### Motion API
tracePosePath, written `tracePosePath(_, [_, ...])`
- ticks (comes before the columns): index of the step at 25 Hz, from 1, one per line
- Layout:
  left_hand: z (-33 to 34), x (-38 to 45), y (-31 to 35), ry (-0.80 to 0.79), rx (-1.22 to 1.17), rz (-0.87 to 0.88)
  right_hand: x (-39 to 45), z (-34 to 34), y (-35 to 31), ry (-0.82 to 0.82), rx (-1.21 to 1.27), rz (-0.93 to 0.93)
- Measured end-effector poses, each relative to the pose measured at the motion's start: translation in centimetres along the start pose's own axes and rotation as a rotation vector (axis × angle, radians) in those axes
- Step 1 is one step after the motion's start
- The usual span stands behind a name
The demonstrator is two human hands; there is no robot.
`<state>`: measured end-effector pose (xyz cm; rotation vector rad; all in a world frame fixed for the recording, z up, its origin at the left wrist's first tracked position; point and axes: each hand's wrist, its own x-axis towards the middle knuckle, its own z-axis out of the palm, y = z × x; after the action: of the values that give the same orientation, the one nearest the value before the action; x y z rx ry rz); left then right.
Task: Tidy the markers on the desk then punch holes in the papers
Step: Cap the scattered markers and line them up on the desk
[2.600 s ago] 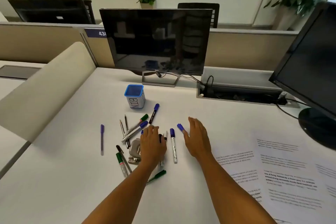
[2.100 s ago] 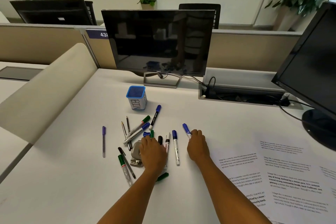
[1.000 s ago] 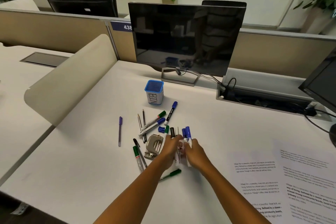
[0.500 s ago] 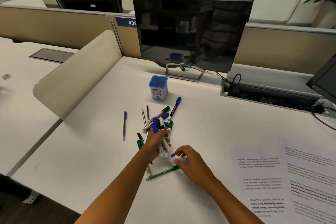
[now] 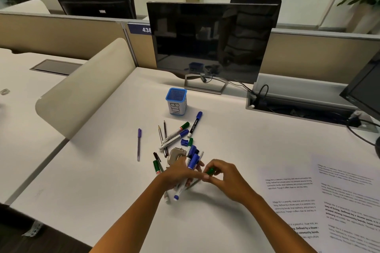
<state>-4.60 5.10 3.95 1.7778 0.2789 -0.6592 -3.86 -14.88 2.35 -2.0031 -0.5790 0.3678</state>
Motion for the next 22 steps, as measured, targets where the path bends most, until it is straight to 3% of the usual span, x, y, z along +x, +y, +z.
tracePosePath(6, [1.8, 0.3, 0.8, -0.115, 0.092, 0.110, 1.2, -1.2, -1.6, 0.118, 0.106, 0.042])
tracePosePath(13, [4.4, 1.4, 0.5, 0.155, 0.070, 0.181, 0.5, 0.7, -1.4, 0.516, 0.211, 0.141])
tracePosePath(19, [6.5, 2.7, 0.0, 0.397, -0.160, 0.427, 0.1, 1.1, -1.4, 0.511, 0.323, 0.164])
tracePosePath(22, [7.0, 3.3, -1.0, 0.450, -0.208, 0.469, 0.0, 1.4, -1.3, 0.478, 0.347, 0.153])
